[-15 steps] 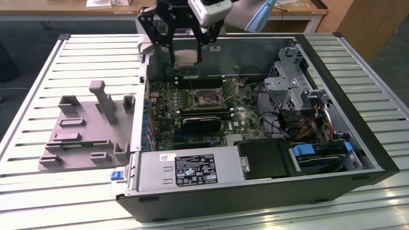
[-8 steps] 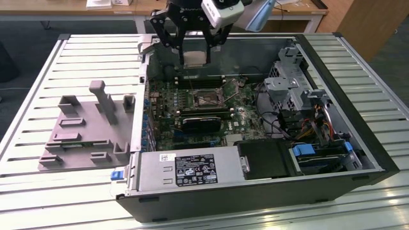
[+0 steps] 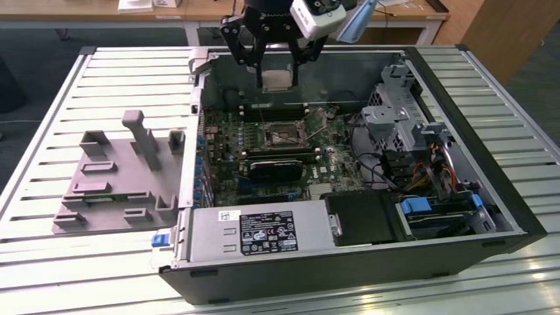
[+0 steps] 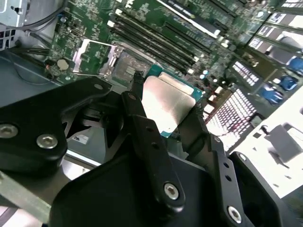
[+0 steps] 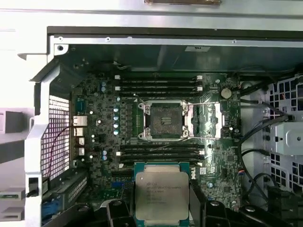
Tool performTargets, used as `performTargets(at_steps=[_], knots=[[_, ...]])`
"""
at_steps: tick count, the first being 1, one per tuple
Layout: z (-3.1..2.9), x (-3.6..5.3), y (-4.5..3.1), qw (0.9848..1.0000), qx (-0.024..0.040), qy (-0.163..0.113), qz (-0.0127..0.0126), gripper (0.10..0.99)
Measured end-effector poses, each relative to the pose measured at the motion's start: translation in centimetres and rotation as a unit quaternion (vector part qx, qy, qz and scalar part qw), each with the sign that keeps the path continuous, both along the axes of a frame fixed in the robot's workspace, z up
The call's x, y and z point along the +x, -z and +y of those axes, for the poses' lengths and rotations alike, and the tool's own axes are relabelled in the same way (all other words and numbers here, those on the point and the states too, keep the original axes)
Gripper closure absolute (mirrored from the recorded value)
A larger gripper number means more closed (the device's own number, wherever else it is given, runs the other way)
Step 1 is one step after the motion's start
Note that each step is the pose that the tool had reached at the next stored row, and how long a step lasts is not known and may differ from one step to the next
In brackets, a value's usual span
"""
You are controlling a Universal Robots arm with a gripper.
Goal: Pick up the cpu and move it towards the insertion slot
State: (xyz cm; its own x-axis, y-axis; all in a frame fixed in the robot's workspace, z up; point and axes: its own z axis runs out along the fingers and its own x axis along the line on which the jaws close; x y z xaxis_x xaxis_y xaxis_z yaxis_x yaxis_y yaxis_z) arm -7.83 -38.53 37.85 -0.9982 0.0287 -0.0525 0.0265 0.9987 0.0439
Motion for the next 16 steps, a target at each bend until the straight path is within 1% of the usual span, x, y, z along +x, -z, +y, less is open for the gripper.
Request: performTargets(at_steps=[9, 16], knots=[[1.6, 1.65, 0.86, 1.0, 0.0, 0.0, 0.0001, 0.545], [3.02, 2.74, 1.54, 1.0, 0.0, 0.0, 0.0006, 0.545]])
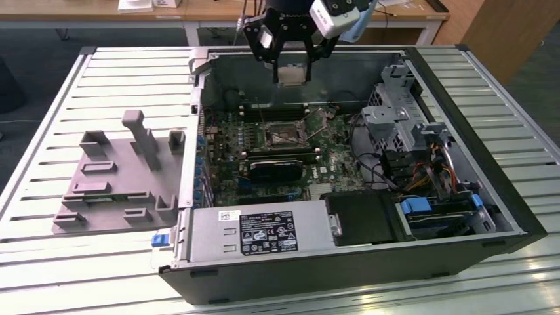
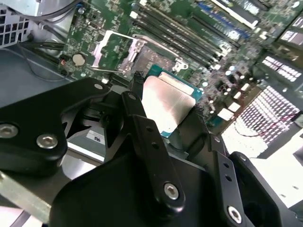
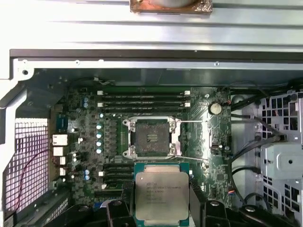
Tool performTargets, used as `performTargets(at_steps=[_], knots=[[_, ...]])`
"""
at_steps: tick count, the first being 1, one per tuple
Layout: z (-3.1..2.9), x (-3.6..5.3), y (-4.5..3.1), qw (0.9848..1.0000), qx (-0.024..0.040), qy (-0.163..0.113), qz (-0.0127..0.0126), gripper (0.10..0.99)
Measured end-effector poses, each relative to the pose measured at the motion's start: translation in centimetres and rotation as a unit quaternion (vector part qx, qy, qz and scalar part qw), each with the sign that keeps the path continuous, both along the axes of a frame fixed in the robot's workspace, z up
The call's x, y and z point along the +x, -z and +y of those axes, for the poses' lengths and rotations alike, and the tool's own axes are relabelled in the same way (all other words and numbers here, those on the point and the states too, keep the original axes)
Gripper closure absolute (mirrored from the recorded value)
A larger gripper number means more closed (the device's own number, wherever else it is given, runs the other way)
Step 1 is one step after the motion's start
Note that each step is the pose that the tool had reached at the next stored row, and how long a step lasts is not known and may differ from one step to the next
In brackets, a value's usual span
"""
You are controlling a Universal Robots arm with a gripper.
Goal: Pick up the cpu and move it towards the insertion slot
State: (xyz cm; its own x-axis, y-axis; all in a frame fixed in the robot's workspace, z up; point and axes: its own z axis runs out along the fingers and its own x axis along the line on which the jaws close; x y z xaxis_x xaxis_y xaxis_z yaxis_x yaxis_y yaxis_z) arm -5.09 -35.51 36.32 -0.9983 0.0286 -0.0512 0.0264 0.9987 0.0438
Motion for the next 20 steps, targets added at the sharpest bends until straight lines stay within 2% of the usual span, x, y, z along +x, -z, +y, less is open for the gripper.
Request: performTargets(at_steps=[7, 15, 20], knots=[[0.97, 1.24, 0.64, 1.0, 0.0, 0.0, 0.0012, 0.545], [2.67, 1.36, 1.42, 1.0, 0.0, 0.0, 0.0028, 0.545], [3.66, 1.36, 1.58, 1.0, 0.0, 0.0, 0.003, 0.545]])
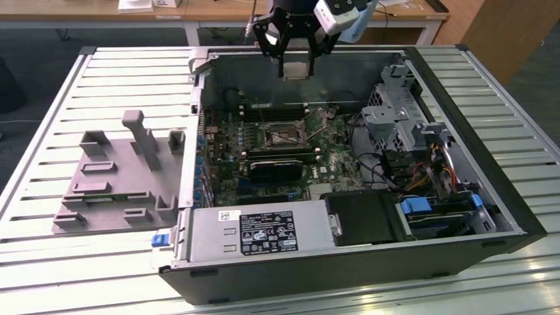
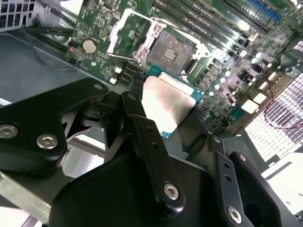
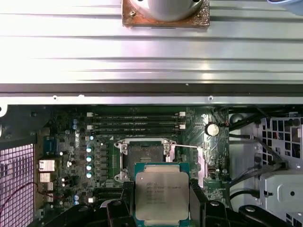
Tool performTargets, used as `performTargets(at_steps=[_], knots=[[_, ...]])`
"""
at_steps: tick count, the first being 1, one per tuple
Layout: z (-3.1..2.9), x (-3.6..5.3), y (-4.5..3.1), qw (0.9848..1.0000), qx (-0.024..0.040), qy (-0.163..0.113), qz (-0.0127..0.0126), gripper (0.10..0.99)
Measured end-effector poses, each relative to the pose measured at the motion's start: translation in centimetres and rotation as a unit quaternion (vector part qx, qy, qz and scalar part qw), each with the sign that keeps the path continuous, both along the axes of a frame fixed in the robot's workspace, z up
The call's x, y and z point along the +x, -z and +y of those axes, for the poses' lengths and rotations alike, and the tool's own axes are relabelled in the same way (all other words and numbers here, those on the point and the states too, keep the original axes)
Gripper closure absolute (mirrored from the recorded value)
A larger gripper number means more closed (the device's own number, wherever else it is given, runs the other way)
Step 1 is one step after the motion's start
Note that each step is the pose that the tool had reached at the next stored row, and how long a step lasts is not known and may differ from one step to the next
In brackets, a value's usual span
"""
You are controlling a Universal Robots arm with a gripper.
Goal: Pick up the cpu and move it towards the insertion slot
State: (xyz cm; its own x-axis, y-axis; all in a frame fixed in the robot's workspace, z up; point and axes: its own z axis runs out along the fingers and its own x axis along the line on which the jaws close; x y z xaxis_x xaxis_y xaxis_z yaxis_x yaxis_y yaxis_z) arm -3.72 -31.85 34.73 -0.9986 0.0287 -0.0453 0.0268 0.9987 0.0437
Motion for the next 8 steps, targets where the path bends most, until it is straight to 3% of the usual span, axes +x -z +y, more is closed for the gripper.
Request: performTargets(at_steps=[8], knots=[[0.27, 0.0, 0.0, 1.0, 0.0, 0.0, 0.0, 0.545]])
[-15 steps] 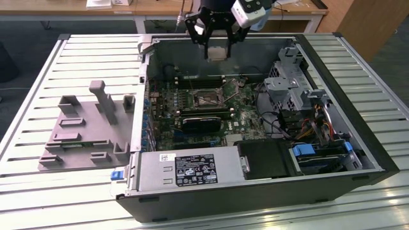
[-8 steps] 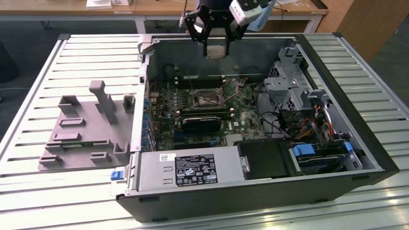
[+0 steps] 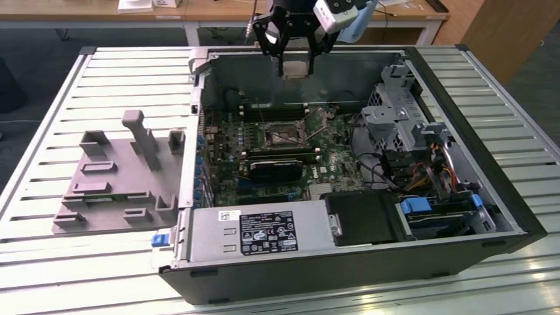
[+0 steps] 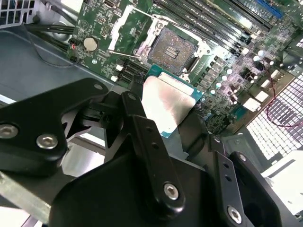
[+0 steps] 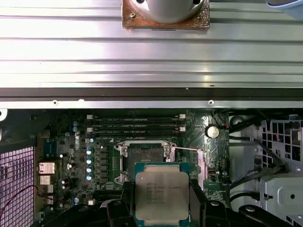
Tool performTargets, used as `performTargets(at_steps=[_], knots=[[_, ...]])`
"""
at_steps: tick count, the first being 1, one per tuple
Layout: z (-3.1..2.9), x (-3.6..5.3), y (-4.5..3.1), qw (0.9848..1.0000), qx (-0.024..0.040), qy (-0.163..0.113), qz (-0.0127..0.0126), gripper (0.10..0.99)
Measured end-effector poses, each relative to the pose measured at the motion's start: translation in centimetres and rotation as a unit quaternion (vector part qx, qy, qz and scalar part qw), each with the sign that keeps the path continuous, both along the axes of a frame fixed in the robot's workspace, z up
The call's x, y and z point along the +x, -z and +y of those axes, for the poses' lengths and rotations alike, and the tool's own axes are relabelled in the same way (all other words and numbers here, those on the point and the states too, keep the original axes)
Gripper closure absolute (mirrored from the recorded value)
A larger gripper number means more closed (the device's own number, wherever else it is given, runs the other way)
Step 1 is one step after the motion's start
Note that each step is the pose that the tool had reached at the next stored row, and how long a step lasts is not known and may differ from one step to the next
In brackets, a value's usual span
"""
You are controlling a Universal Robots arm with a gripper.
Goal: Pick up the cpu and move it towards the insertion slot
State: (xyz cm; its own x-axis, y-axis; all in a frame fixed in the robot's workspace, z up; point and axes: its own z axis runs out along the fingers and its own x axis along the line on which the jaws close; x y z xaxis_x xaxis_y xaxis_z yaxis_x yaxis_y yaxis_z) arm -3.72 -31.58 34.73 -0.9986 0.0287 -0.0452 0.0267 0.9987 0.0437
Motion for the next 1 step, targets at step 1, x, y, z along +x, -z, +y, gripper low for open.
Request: performTargets(at_steps=[1], knots=[[0.0, 0.0, 0.0, 1.0, 0.0, 0.0, 0.0, 0.545]])
